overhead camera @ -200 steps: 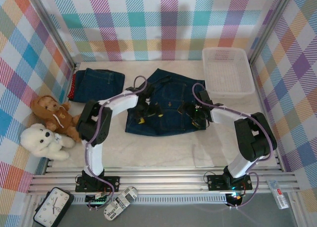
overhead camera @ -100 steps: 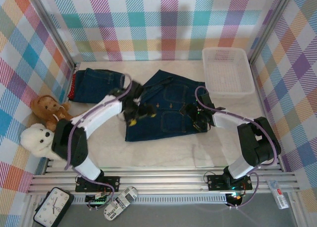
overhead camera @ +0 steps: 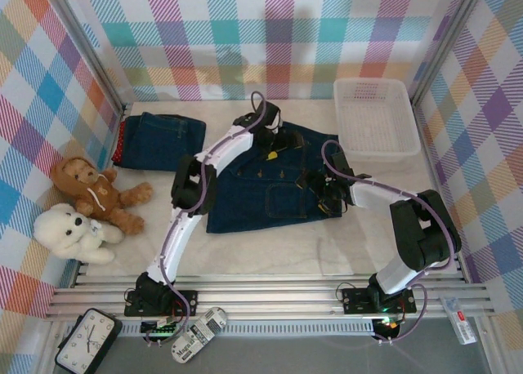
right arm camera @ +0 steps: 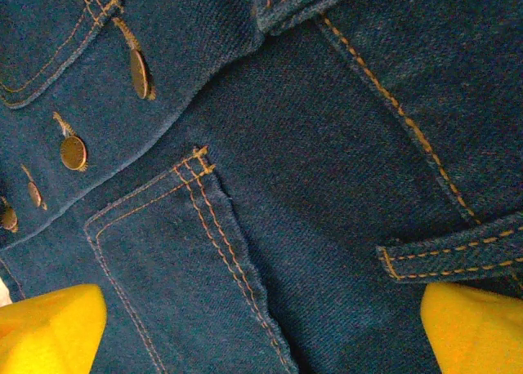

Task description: Fold and stack the skirts

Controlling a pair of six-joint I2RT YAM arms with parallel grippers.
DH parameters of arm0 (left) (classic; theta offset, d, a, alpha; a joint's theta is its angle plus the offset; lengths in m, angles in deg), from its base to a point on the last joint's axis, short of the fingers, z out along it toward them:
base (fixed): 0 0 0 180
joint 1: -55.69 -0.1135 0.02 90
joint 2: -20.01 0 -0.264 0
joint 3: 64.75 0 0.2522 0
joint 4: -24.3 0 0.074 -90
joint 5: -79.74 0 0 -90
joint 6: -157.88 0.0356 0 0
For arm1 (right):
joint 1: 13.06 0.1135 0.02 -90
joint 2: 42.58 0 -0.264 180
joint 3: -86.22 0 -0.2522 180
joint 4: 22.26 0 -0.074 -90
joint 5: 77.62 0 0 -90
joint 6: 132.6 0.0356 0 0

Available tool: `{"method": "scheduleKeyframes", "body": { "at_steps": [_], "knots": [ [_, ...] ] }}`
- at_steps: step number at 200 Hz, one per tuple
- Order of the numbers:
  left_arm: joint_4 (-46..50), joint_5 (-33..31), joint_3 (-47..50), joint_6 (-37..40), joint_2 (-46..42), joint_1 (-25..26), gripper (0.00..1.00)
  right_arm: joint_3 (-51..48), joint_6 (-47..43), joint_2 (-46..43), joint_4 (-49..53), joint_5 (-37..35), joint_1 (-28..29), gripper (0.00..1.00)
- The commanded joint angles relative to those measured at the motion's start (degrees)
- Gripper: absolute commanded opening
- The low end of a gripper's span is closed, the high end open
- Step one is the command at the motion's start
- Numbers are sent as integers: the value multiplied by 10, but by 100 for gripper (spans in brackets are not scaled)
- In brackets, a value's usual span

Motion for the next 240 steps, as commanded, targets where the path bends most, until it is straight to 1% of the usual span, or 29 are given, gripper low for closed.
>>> {"method": "scheduleKeyframes", "body": {
  "at_steps": [1, 20, 36, 47, 78, 88, 101, 120, 139, 167, 183, 192, 199, 210, 221, 229, 240],
  "knots": [
    [-7, 2, -100, 29, 54, -7, 100, -13, -14, 23, 43, 7, 2, 99],
    [-20, -44, -153, 53, 89, -23, 100, -21, -15, 21, 50, 11, 2, 99],
    [-38, -93, -156, 80, 96, -42, 100, -35, -12, 16, 57, 7, 2, 99],
    [-43, -115, -155, 96, 99, -58, 100, -47, -10, 13, 62, 1, 2, 99],
    [-56, -108, -157, 116, 103, -116, 100, -64, 1, 24, 70, -3, 2, 99],
    [-52, -119, -162, 129, 102, -132, 100, -67, 6, 29, 72, -1, 2, 99],
    [-44, -128, -178, 142, 103, -157, 100, -66, 8, 29, 73, -3, 2, 99],
    [-19, -111, -227, 156, 99, -191, 100, -60, 6, 23, 70, -5, 3, 99],
    [6, -113, -241, 173, 70, -213, 100, -60, 7, 7, 53, 1, 2, 99],
    [86, -111, -229, 173, 9, -212, 100, -39, -18, -55, 62, -10, 2, 99],
    [128, -147, -196, 158, -30, -199, 100, -27, -30, -104, 101, -46, 2, 99],
    [131, -147, -154, 142, -53, -194, 100, -27, -30, -132, 121, -76, 3, 99],
    [118, -126, -116, 122, -70, -191, 100, -31, -30, -152, 131, -95, 2, 99],
    [86, -68, -57, 83, -88, -189, 100, -41, -30, -180, 137, -117, 1, 99],
    [65, -20, -27, 46, -93, -182, 100, -53, -31, -199, 134, -125, -1, 99],
    [61, -5, -18, 28, -89, -172, 100, -61, -29, -205, 127, -122, -3, 99],
    [68, -4, -21, 11, -79, -158, 100, -73, -35, -204, 100, -99, -4, 99]
  ]
}}
